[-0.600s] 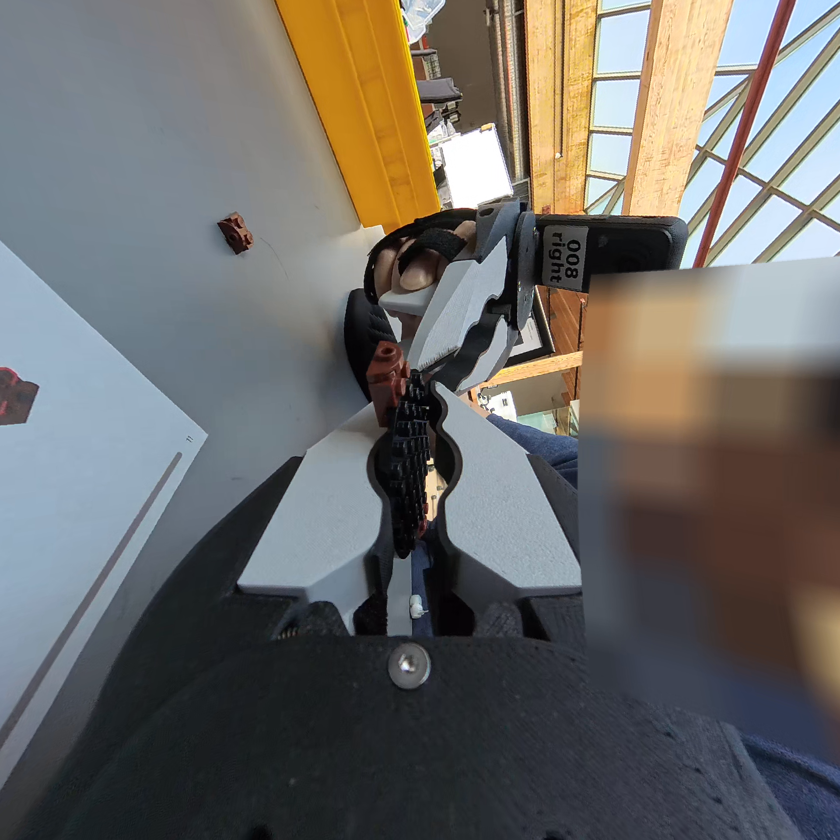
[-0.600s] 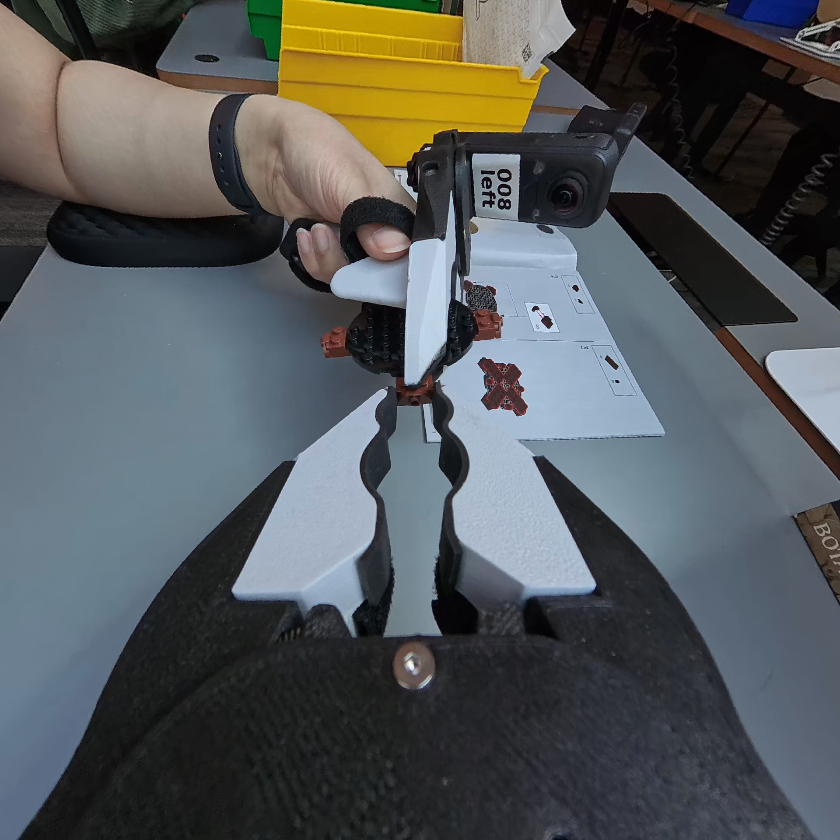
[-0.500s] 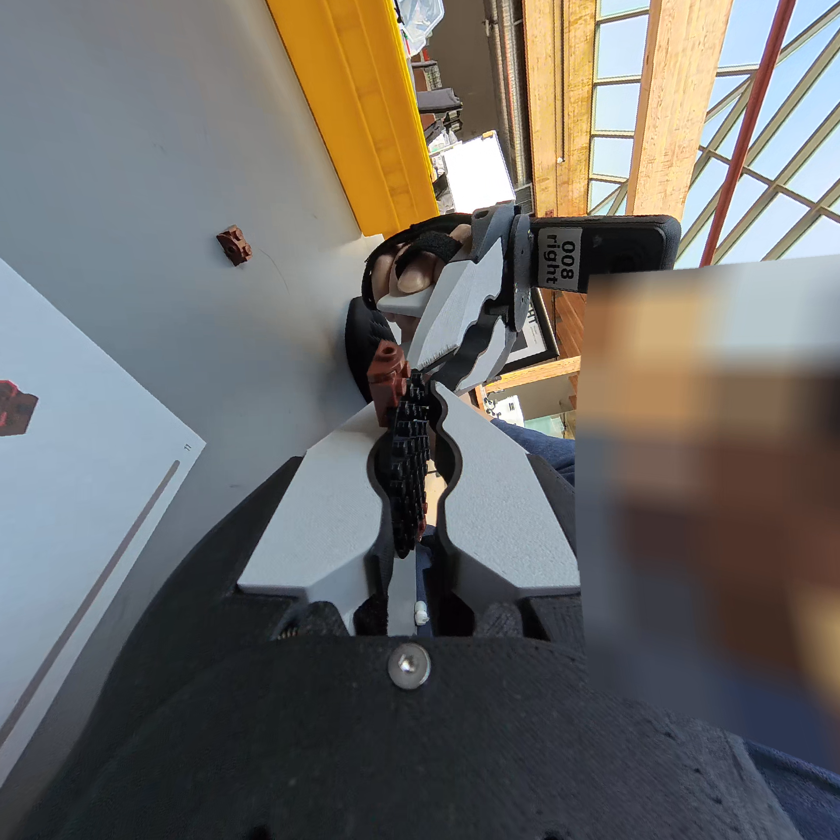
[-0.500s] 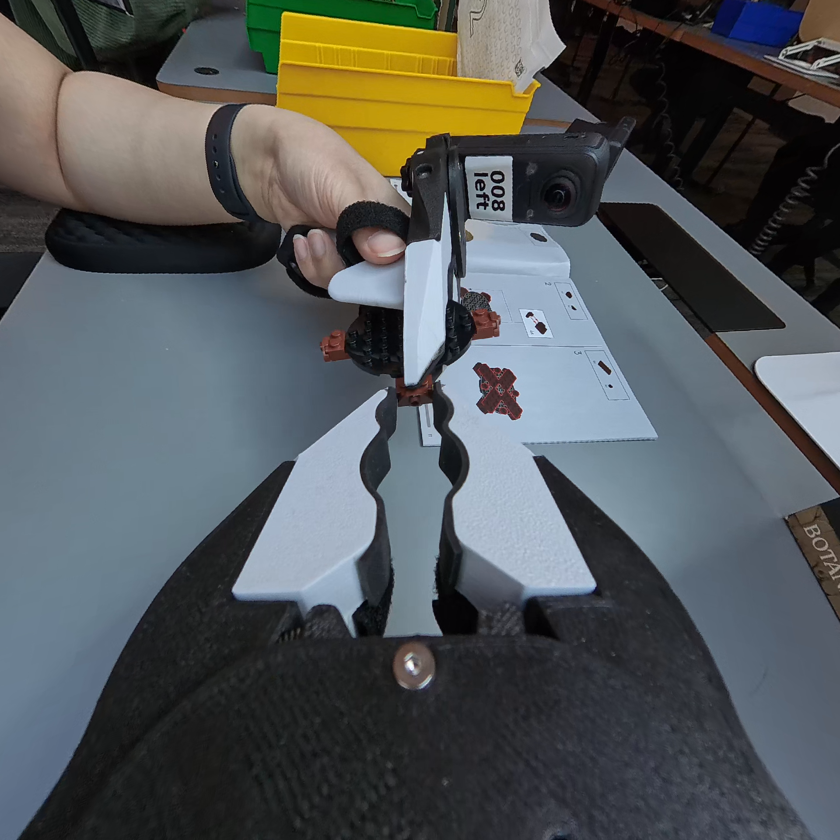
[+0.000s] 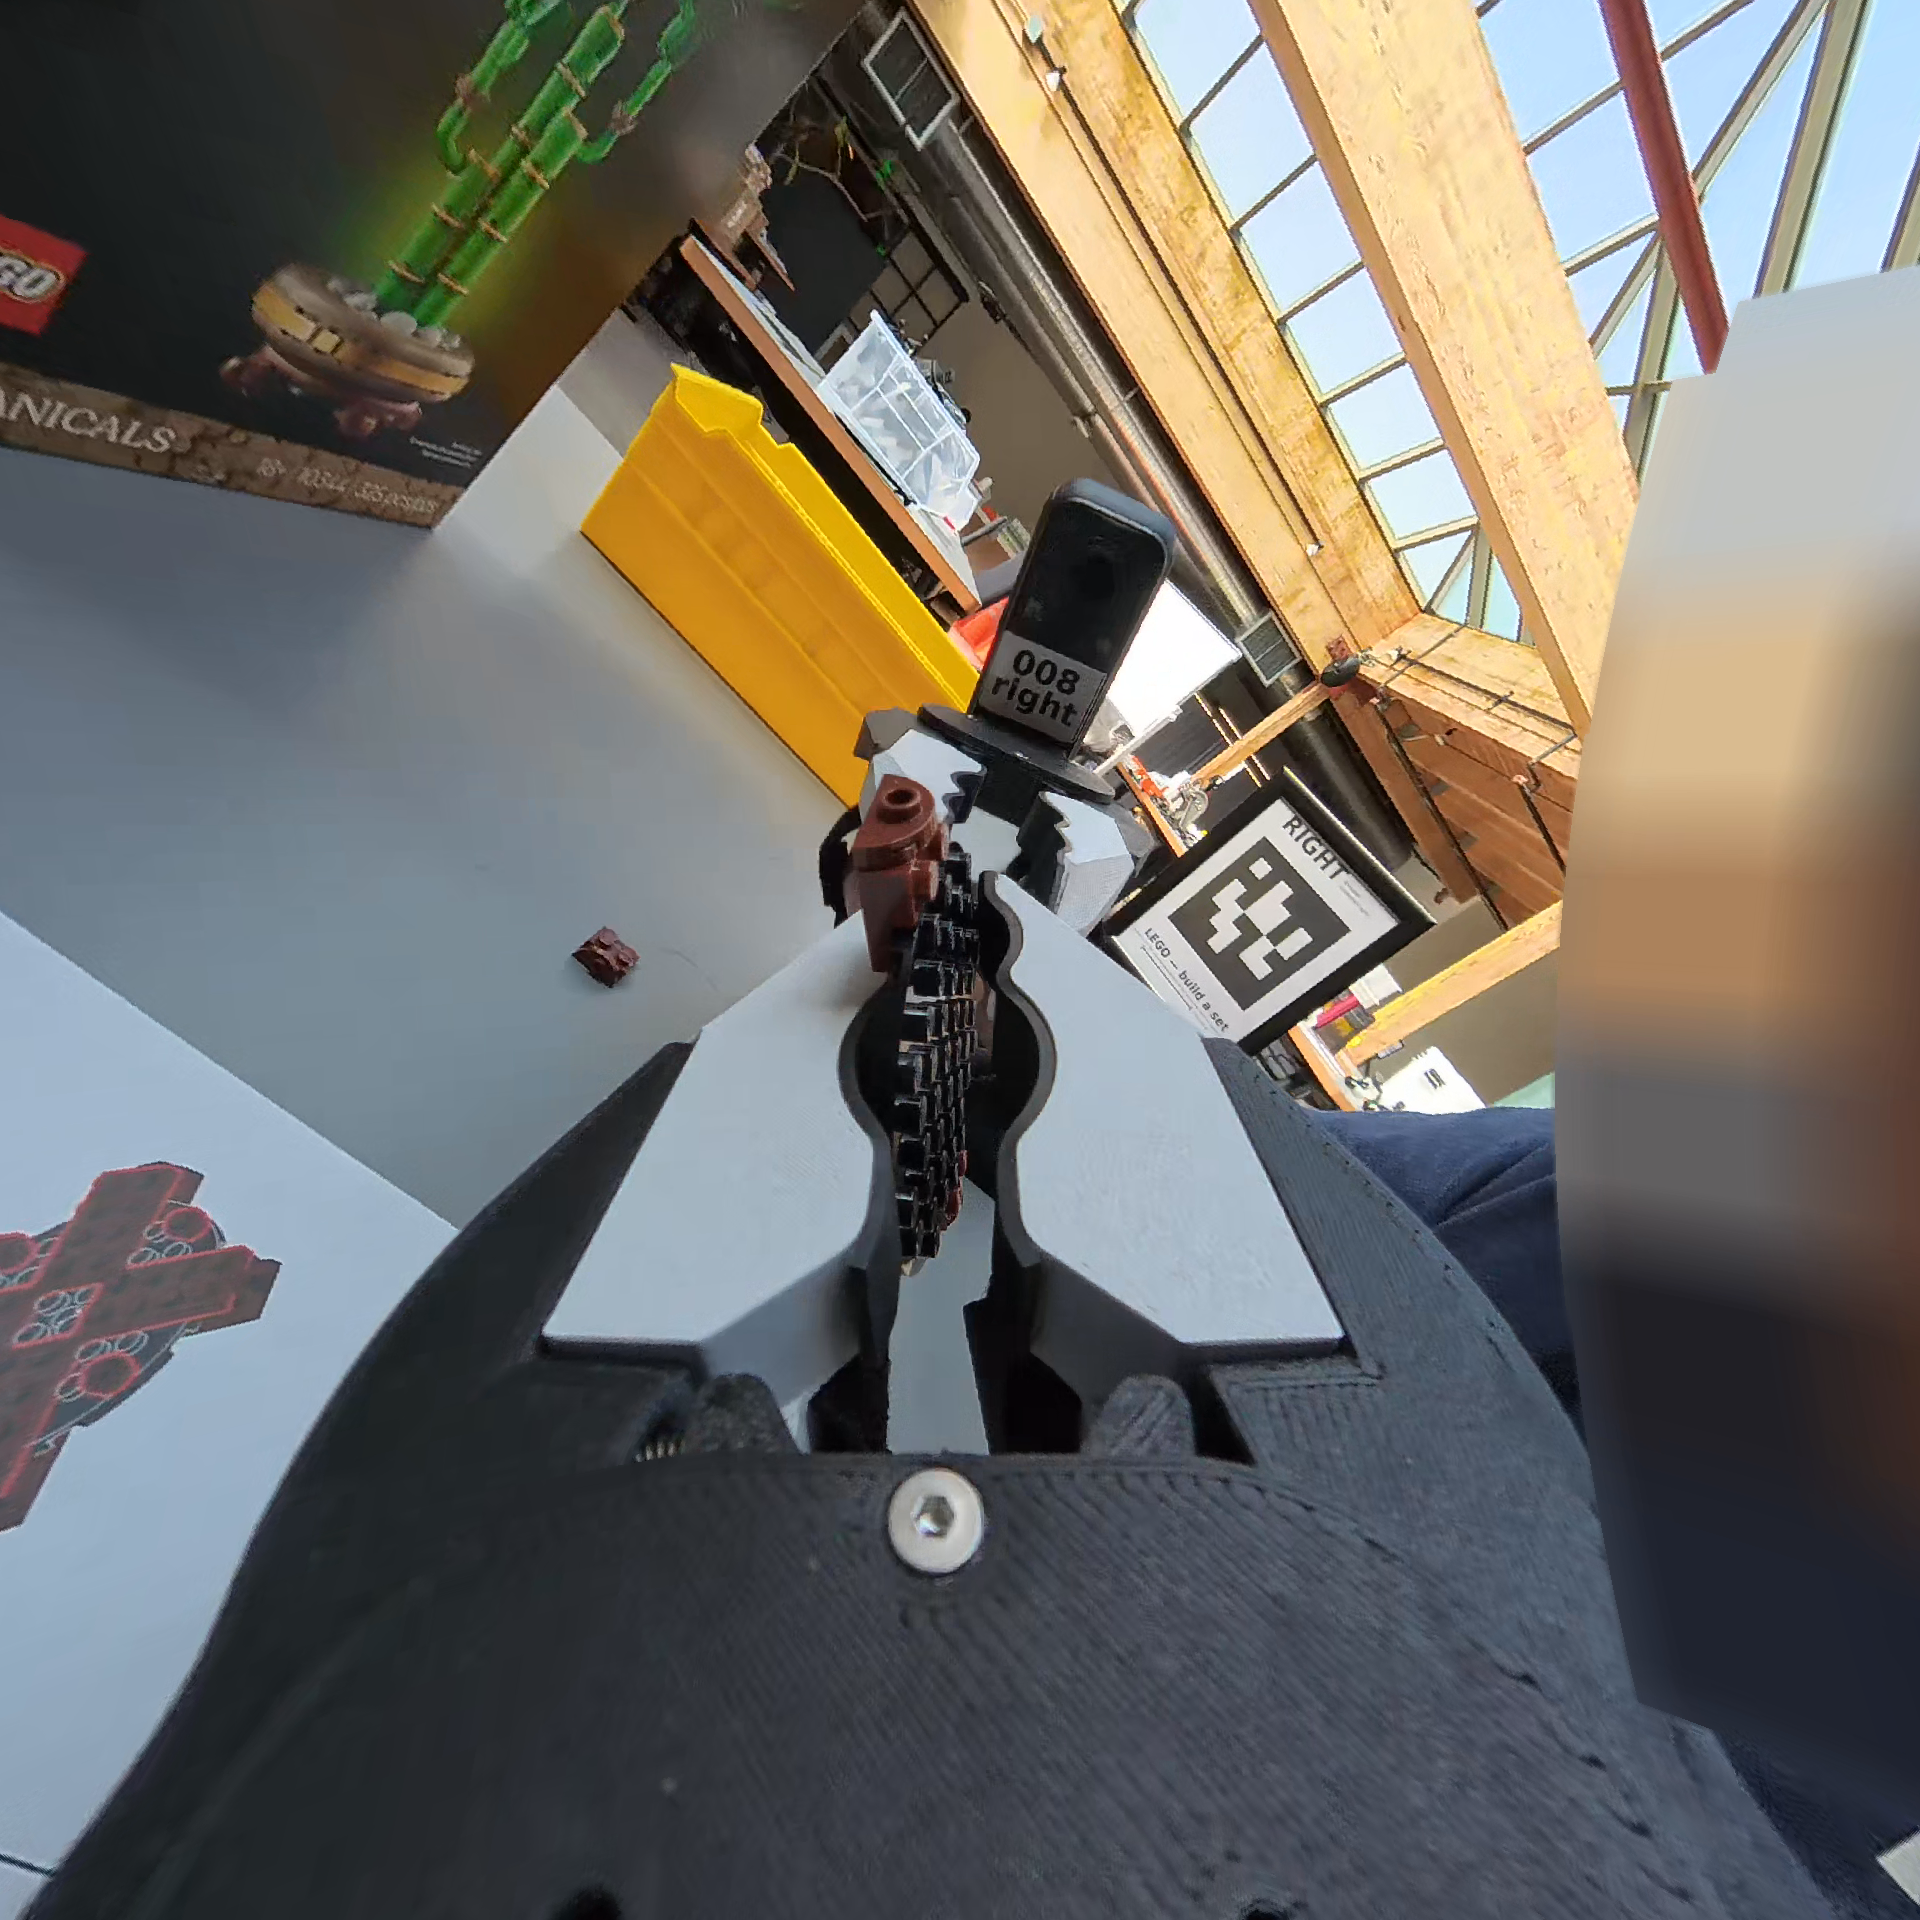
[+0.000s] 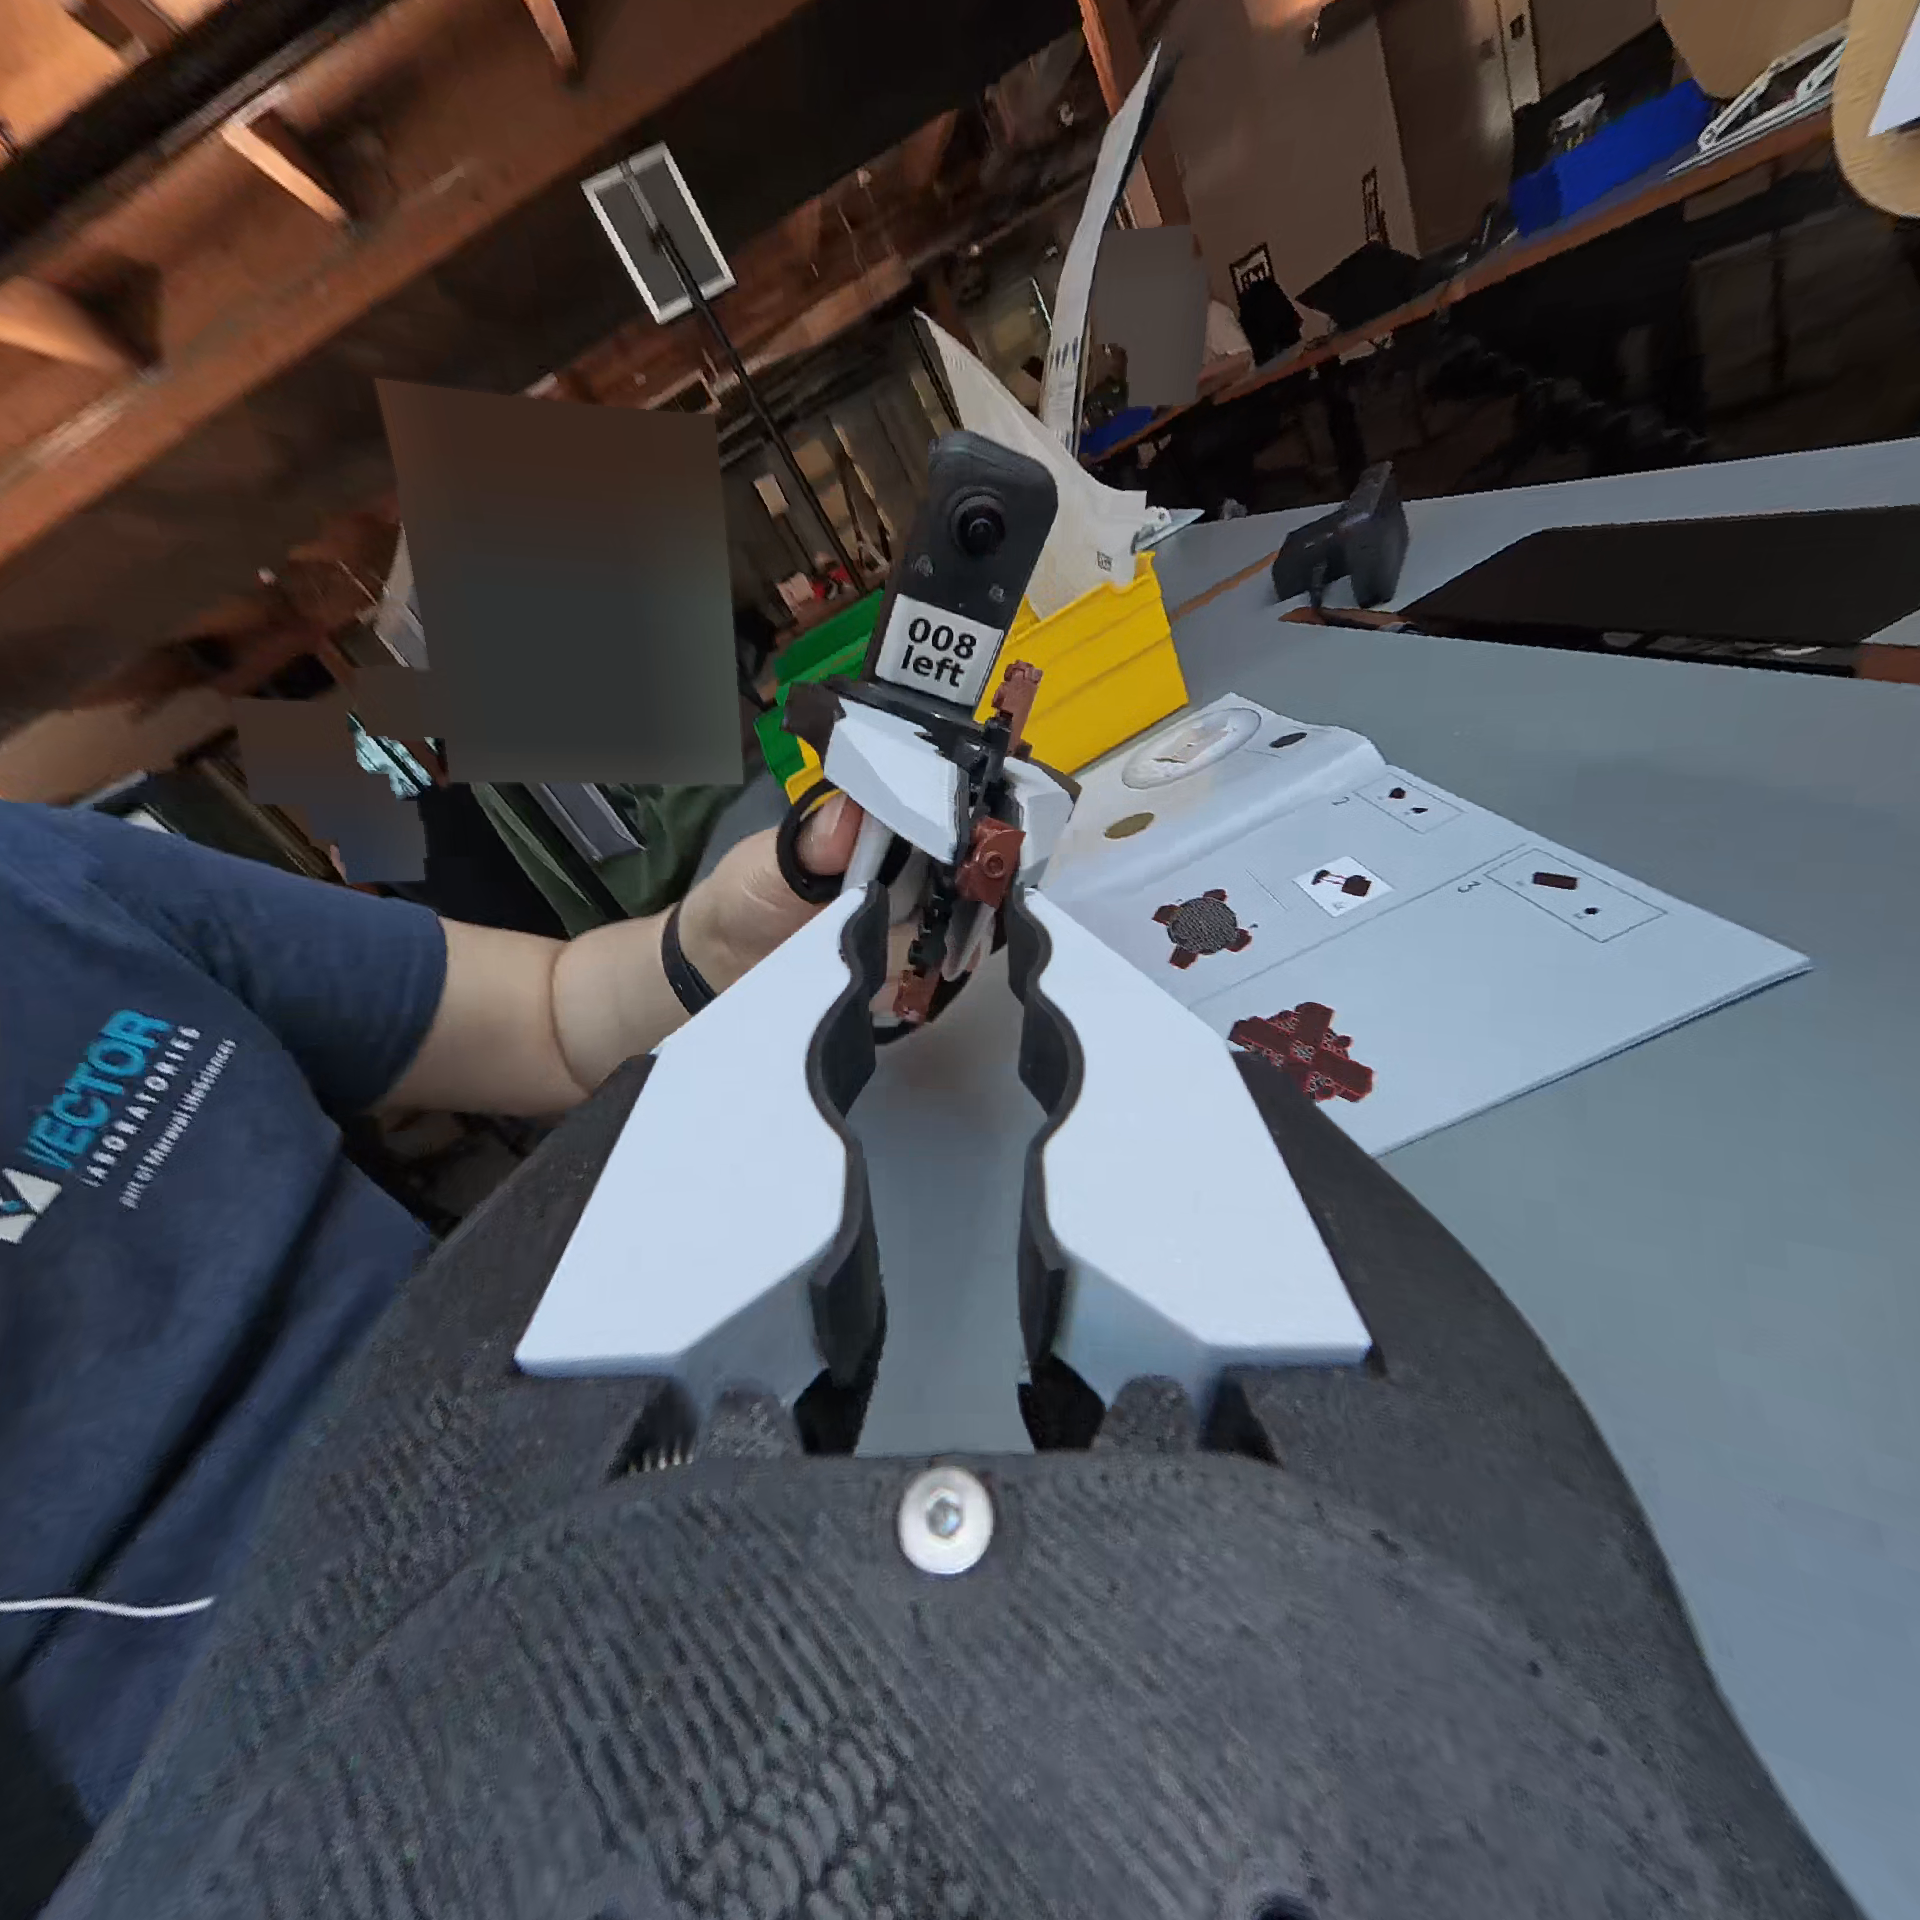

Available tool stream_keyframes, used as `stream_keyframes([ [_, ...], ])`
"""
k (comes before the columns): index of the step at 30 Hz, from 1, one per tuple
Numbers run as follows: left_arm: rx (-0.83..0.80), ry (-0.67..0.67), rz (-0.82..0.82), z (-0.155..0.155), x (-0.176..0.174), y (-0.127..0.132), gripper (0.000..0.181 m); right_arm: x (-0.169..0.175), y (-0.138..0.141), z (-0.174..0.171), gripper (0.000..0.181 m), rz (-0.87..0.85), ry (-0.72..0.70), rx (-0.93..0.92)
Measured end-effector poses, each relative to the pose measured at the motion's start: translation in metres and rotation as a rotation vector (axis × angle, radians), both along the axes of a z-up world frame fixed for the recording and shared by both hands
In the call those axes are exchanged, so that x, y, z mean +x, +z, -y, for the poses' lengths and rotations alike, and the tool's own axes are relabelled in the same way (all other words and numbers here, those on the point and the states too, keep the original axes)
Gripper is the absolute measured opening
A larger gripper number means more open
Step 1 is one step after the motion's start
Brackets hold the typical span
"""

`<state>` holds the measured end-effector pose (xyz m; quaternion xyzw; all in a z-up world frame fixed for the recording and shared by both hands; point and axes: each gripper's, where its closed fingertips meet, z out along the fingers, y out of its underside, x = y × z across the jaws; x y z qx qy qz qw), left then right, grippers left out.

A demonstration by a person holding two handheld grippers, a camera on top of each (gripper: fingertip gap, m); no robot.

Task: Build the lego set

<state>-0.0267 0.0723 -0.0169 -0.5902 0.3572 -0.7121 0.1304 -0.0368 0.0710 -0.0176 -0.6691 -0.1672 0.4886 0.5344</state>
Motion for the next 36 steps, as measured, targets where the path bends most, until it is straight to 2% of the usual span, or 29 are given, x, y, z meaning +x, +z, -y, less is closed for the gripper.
stream_keyframes([
  [2, 0.036, 0.029, 0.034, -0.001, 0.0, 0.005, 0.007, 0.0, 0.001, -0.003, 0.019, -0.03, -0.013, -0.012],
  [9, 0.188, 0.086, 0.065, 0.004, 0.003, 0.011, 0.007, -0.005, 0.004, -0.004, 0.02, 0.087, -0.104, 0.093],
  [14, 0.235, 0.109, 0.086, 0.007, 0.003, 0.015, 0.007, -0.005, 0.006, -0.004, 0.016, 0.173, -0.169, 0.163],
  [18, 0.251, 0.143, 0.113, 0.006, 0.002, 0.02, 0.007, -0.005, 0.012, -0.004, 0.012, 0.138, -0.209, 0.168],
  [25, 0.193, 0.117, 0.101, 0.007, 0.002, 0.019, 0.007, -0.005, 0.011, -0.001, 0.012, 0.106, -0.141, 0.179],
  [28, 0.092, 0.088, 0.1, 0.008, 0.002, 0.02, 0.007, 0.0, 0.012, 0.002, 0.02, 0.239, -0.159, 0.293],
  [30, 0.049, 0.061, 0.075, 0.009, 0.002, 0.016, 0.007, 0.006, 0.01, 0.001, 0.038, 0.389, -0.21, 0.398],
  [31, 0.028, 0.044, 0.057, 0.01, 0.003, 0.014, 0.007, 0.006, 0.009, 0.003, 0.04, 0.463, -0.221, 0.449],
  [34, -0.049, -0.036, 0.004, 0.019, 0.004, 0.006, 0.007, 0.0, 0.004, 0.011, 0.038, 0.633, -0.204, 0.58],
  [36, -0.078, -0.067, -0.022, 0.023, 0.005, 0.002, 0.007, -0.003, -0.001, 0.016, 0.028, 0.684, -0.176, 0.61],
])
